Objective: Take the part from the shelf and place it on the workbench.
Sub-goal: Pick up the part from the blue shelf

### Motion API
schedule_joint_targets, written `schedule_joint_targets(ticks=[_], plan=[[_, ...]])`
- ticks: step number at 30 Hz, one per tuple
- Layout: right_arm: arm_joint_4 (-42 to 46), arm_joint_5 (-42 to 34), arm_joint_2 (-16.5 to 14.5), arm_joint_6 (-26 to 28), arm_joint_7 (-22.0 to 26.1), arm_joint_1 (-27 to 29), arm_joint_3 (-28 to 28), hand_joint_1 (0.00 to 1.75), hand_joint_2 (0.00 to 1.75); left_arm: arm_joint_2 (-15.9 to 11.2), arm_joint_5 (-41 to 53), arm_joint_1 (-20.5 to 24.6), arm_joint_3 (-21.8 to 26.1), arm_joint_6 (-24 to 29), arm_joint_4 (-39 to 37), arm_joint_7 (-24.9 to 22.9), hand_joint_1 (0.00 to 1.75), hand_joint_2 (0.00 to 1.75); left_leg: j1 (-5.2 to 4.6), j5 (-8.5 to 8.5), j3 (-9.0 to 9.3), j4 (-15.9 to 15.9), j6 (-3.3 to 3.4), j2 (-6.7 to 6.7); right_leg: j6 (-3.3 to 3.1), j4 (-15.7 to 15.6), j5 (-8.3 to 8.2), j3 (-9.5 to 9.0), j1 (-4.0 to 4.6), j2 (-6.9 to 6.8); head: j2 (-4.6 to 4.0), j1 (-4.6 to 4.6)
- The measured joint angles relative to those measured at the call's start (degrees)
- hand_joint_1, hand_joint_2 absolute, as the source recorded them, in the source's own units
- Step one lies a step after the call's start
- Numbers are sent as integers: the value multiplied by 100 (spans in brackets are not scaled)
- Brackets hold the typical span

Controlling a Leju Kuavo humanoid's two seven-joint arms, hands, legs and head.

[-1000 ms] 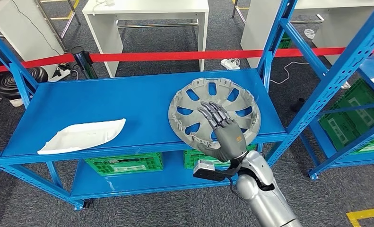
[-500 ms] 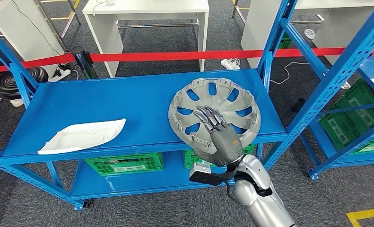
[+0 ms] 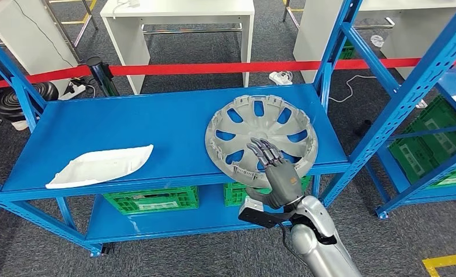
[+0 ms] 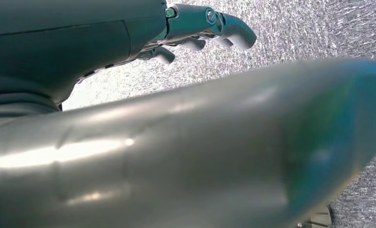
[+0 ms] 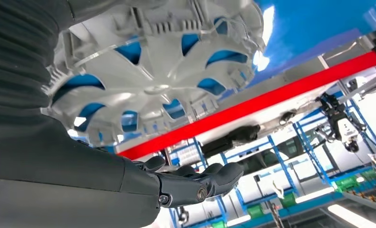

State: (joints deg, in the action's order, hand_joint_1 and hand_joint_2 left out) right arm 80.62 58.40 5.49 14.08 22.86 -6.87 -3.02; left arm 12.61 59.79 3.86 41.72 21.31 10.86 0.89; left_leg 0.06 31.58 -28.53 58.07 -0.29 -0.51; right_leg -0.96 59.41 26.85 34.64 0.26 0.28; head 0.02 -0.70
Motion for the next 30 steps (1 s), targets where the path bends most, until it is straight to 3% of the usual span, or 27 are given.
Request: schedule_joint_targets(ticks=[8, 21, 30], plan=[[-40, -129, 22, -74, 107, 95, 223, 0, 175, 0, 88, -7, 0, 8, 1, 16, 0, 0, 0, 0, 2, 0, 1, 4, 0, -1, 0, -1, 0, 2, 0, 0], [-133, -549, 403, -1022, 16, 343, 845, 0, 175, -1, 195, -14, 0, -37, 0, 84, 0, 0, -1, 4, 4, 0, 5, 0, 2, -10, 1, -6, 0, 0, 0, 0], [-132, -600, 536, -1217, 68, 592, 1252, 0, 175, -14, 265, -17, -2, -68, 2, 115, 0, 0, -1, 8, 5, 0, 10, 4, 4, -10, 2, -8, 0, 1, 0, 0]])
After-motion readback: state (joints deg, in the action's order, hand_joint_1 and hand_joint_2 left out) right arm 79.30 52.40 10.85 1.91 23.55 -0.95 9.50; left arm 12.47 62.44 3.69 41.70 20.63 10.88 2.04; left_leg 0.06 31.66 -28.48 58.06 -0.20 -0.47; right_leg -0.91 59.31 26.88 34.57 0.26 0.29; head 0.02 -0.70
